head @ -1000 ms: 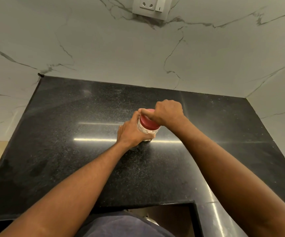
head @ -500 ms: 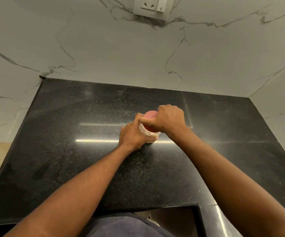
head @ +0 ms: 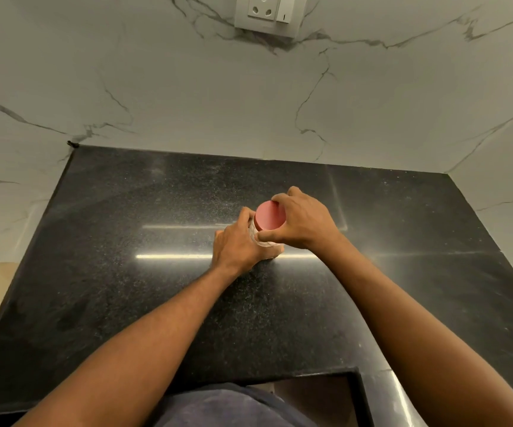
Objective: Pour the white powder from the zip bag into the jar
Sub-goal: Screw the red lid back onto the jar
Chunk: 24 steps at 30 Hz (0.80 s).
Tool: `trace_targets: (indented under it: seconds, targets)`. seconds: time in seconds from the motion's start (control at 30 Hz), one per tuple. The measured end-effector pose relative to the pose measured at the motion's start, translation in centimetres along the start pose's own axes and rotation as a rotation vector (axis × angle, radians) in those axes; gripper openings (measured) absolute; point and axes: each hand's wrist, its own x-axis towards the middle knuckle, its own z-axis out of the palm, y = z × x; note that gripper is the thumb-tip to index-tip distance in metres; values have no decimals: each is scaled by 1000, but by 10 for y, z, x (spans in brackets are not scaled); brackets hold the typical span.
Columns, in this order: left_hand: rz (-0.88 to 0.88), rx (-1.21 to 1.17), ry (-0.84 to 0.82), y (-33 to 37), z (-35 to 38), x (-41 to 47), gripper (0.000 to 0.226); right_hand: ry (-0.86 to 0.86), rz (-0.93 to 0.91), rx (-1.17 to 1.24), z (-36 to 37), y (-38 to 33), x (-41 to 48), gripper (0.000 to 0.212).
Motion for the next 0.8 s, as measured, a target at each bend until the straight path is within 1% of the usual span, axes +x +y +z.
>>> trace_targets:
  seconds: [0.1, 0.17, 0.2, 0.27, 0.33, 0.37, 0.43, 0.5, 0.57, 0.67, 0.8]
  targets:
    - [8, 29, -6, 2, -1, 0, 79, 87, -12, 18, 8, 1, -2, 91]
    - [3, 12, -16, 0, 1, -2, 82, 95, -23, 98, 15, 7, -7, 100]
    - [-8, -19, -32, -2, 2, -4, 88, 90, -8, 187, 20, 11, -12, 108]
    - [-26, -122, -74, -10, 2, -10, 107, 100, 82, 429, 35, 17, -27, 118]
    - [-39, -199, -85, -20, 3, -17, 118, 132, 188, 667, 60, 16, -45, 119]
    - [-38, -223, -77, -25, 4, -20, 116, 147, 218, 768, 72, 13, -53, 114]
    - [0, -283, -56, -31, 6, -24, 95, 168, 248, 915, 91, 3, -61, 100]
    - [23, -314, -31, -30, 5, -23, 81, 196, 273, 1004, 100, -4, -59, 87]
    - [3, -329, 4, -24, -1, -17, 72, 217, 284, 1029, 102, -7, -50, 78]
    - [1, -320, 15, -20, -13, 2, 67, 225, 263, 1026, 95, -6, -29, 75]
    - [5, -268, 2, -15, -36, 46, 69, 232, 220, 1012, 80, -3, 16, 74]
